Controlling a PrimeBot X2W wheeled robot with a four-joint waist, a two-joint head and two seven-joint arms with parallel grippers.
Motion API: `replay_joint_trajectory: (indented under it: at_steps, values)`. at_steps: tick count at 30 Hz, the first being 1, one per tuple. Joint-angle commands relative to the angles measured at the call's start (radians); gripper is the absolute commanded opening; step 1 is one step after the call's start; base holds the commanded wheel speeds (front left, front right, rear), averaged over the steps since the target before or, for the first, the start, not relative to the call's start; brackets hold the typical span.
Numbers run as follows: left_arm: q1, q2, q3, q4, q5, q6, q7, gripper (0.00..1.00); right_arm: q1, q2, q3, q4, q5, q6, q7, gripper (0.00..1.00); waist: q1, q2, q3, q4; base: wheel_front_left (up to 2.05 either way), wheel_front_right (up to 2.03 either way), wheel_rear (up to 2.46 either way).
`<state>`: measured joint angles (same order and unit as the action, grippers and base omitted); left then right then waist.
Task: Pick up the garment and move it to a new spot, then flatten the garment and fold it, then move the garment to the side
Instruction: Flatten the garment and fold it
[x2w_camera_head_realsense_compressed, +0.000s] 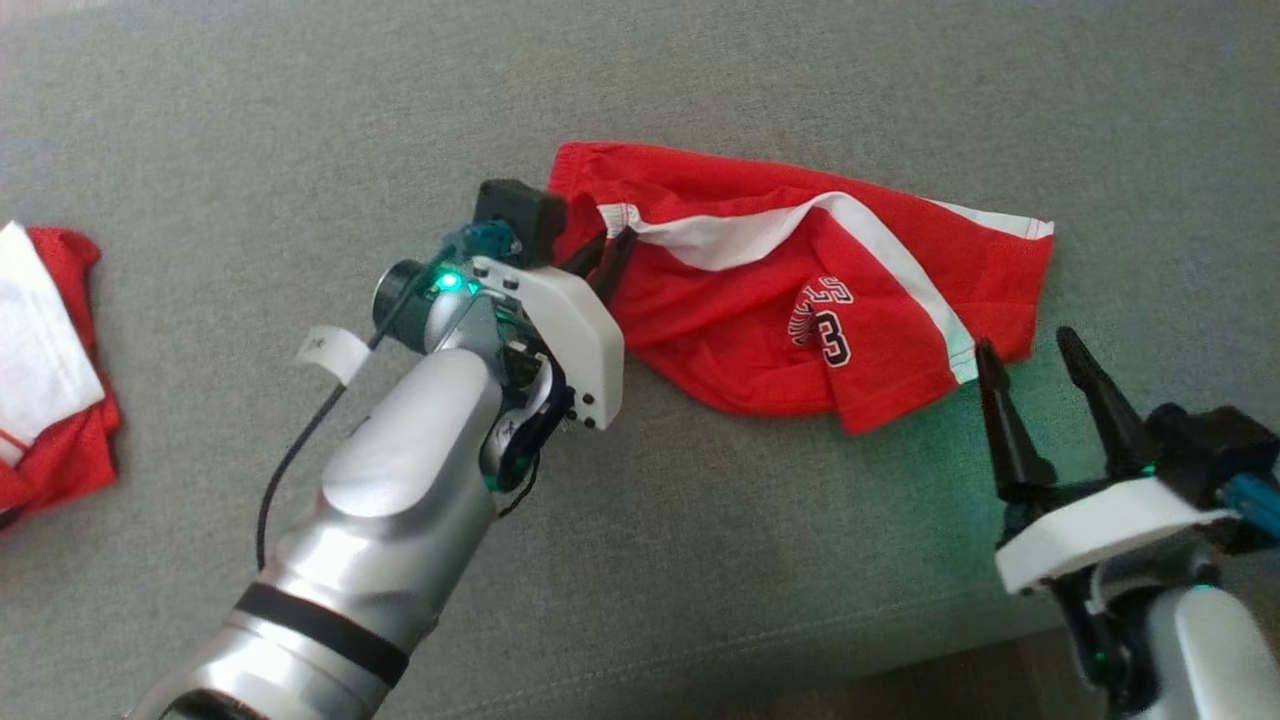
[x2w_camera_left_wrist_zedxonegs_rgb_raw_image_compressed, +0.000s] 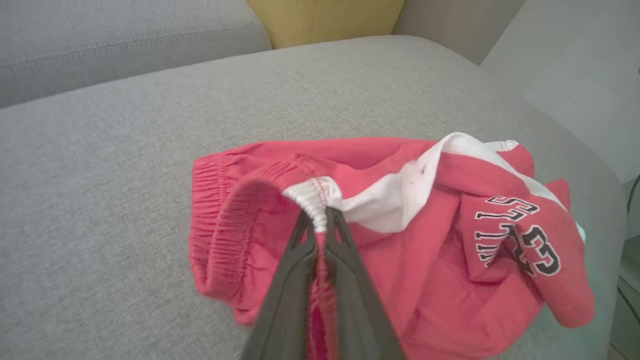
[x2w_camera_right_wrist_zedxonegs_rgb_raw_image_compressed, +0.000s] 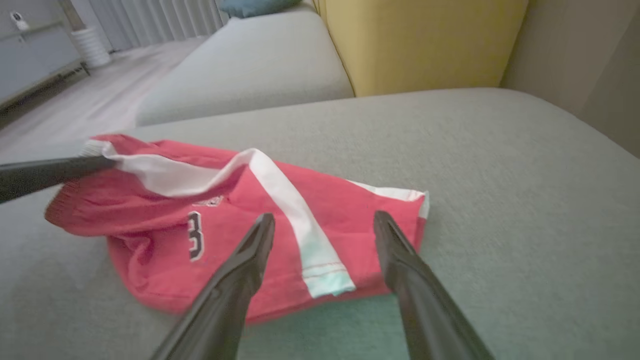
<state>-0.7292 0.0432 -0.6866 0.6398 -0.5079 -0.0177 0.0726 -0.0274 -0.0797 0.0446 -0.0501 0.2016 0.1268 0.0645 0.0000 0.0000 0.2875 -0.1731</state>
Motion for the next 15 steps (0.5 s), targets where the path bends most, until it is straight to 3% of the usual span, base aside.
replay_joint_trajectory:
  at_steps: [1,15]
  values:
    - [-0.033,0.011,0.014,-0.031,0.015,0.003,-0.023,0.00,-0.018,-0.039,0.006,-0.017,0.014,0.004,0.041,1.00,0.0000,0.0000,-0.003,-0.001,0.00,0.00,0.00]
    - [0.010,0.018,-0.033,-0.095,0.054,0.034,-0.080,0.00,-0.053,-0.104,0.025,0.040,0.103,0.004,0.139,1.00,0.0000,0.0000,0.041,0.035,0.00,0.00,0.00]
